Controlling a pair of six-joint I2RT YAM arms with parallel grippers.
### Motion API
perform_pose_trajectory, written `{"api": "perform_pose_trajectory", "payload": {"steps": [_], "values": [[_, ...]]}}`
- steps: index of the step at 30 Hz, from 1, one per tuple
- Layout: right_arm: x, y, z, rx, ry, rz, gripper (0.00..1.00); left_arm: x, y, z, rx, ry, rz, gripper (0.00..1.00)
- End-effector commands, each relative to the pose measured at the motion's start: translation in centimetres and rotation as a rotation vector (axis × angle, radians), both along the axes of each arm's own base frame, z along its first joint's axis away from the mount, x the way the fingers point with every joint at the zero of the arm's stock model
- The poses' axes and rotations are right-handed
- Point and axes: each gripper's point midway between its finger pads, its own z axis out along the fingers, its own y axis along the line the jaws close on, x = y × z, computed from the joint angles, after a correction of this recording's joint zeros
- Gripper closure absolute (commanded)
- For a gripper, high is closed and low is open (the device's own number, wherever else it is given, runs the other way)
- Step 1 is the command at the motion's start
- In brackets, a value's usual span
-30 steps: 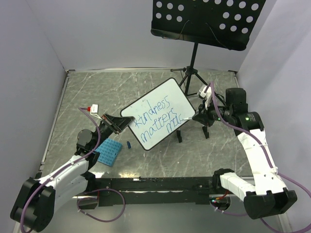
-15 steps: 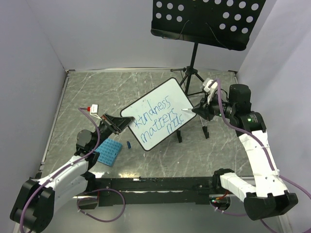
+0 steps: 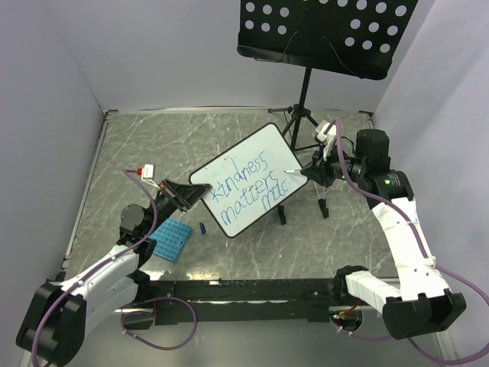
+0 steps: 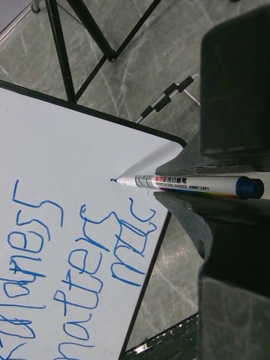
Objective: Write a sentence on the whiteboard
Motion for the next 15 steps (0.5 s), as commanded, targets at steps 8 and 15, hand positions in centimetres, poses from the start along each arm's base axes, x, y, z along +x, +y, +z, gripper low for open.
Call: {"api": "perform_pose_trajectory", "payload": {"steps": [8,15], "values": [[-2.6,-0.4,-1.5,-0.029,0.024,0.031,1.0,-1.5,1.0,6.1,-0.12,-0.193,0.003,0.99],[-3.7,-0.6,-2.8,-0.042,0.053,0.037,1.0,-1.3,1.0,6.2,-0.118,-0.194,0.007,0.99]]}}
